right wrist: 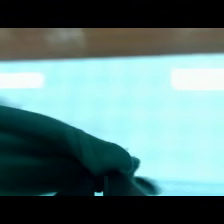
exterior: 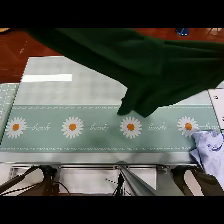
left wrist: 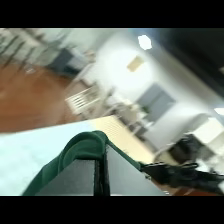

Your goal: Fold the shirts.

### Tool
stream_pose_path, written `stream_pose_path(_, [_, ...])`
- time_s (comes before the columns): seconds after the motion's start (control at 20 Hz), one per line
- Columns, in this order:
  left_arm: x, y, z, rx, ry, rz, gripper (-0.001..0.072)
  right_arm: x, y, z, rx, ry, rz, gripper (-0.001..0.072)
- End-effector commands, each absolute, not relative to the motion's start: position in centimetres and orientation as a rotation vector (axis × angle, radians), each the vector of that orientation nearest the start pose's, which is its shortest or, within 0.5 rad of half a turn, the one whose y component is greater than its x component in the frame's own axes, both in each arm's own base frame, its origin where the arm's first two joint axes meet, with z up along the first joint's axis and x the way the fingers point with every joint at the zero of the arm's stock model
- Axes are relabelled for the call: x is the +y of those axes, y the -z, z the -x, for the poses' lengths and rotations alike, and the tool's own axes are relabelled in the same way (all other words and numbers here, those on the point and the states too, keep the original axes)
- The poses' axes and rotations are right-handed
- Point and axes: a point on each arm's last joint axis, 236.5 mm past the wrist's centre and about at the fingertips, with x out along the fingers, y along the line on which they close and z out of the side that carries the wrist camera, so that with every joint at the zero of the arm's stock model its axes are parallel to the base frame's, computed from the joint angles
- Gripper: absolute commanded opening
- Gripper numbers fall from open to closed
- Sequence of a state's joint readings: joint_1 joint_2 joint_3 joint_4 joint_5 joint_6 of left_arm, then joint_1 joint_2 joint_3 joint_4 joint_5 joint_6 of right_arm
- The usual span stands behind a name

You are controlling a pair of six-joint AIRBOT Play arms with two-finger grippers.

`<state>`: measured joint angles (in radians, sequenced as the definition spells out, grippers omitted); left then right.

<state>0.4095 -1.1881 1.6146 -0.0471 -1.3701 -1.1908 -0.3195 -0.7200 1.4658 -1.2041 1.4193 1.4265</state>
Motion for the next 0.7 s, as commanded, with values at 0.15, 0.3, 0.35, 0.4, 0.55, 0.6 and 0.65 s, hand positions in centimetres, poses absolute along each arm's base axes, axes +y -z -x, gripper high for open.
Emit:
stream_pose_path(0.15, [-6.2, -32.1, -36.3, 0.661, 0.681, 0.612, 0.0027, -3.5, -28.6, -26.4, 0.711, 0.063, -0.090, 0.0020])
stream_pose_path(0.3, [-6.8, -33.2, -35.0, 0.630, 0.692, 0.563, 0.0027, -2.1, -29.0, -26.8, 0.692, 0.005, -0.115, 0.0020])
stream_pose_path(0.35, [-7.0, -33.7, -34.7, 0.612, 0.692, 0.545, 0.0028, -2.4, -28.9, -26.8, 0.693, 0.018, -0.105, 0.0020])
stream_pose_path(0.4, [-7.1, -34.3, -34.4, 0.593, 0.688, 0.537, 0.0028, -2.7, -28.9, -26.7, 0.696, 0.030, -0.099, 0.0020])
stream_pose_path(0.55, [-7.8, -36.6, -33.0, 0.511, 0.677, 0.487, 0.0028, 0.5, -30.4, -26.8, 0.654, -0.101, -0.139, 0.0020])
stream_pose_path(0.6, [-8.1, -37.4, -32.2, 0.483, 0.672, 0.470, 0.0028, 1.9, -31.8, -26.6, 0.617, -0.154, -0.153, 0.0020])
stream_pose_path(0.65, [-8.5, -38.4, -31.4, 0.449, 0.668, 0.449, 0.0028, 2.7, -33.3, -26.4, 0.575, -0.180, -0.152, 0.0020])
